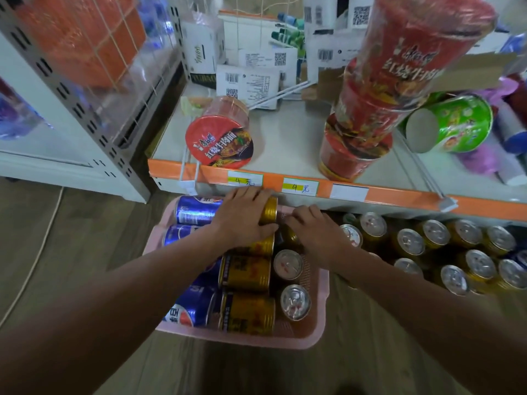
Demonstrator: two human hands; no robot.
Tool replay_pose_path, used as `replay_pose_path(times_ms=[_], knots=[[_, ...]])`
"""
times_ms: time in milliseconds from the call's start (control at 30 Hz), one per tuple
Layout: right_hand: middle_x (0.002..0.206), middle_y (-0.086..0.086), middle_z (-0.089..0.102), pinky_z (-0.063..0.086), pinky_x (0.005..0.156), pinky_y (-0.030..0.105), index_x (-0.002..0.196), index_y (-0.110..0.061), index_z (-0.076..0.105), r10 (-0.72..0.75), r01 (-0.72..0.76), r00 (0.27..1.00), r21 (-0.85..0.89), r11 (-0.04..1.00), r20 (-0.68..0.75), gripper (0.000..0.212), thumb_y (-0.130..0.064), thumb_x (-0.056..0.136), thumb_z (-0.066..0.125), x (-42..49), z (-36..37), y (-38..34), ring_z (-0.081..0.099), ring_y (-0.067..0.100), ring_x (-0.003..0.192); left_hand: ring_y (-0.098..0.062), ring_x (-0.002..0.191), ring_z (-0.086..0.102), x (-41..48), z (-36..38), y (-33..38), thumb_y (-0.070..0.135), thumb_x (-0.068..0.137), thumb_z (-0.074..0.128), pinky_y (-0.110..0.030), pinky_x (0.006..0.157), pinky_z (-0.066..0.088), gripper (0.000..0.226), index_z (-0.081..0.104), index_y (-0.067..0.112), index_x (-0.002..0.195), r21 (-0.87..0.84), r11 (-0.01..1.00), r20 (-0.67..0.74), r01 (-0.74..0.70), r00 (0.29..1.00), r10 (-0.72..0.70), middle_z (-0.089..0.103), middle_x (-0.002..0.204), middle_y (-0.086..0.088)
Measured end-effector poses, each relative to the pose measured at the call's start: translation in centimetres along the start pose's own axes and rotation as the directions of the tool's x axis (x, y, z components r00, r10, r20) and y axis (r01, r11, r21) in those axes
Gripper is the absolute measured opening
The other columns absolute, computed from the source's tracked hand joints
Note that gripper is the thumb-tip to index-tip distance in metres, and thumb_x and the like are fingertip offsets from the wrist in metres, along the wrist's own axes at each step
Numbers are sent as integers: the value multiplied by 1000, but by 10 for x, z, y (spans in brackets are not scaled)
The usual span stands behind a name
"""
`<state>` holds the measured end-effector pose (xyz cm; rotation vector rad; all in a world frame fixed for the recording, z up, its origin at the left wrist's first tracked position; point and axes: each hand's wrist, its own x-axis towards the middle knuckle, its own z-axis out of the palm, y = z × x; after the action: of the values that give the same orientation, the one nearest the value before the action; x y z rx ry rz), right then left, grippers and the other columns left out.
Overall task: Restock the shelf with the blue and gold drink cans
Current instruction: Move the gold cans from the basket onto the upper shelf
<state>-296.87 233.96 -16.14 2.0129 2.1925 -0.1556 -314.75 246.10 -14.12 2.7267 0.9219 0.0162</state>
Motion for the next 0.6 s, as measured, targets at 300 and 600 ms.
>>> replay_pose_path(times_ms=[300, 600], knots=[[122, 13, 50, 46, 77, 36, 136, -6, 49, -8, 20, 996, 134, 991, -86, 78, -22, 66, 82, -1, -14, 1, 55, 30, 105, -24, 135, 41, 3, 2, 1, 63, 89, 60, -41, 114, 27, 73, 38, 26, 147, -52, 999, -68, 14, 998, -17, 48, 144, -1], [127, -3, 47, 45, 93, 25, 135, -34, 47, 287, -171, 958, 821, 545, 9, 75, -26, 72, 88, -27, -59, 0, 47, 14, 117, -10, 114, 56, -24, -30, 27, 62, 87, 63, -37, 97, 50, 56, 50, 31, 132, -698, 714, -170, 51, 957, -234, 60, 124, 8]])
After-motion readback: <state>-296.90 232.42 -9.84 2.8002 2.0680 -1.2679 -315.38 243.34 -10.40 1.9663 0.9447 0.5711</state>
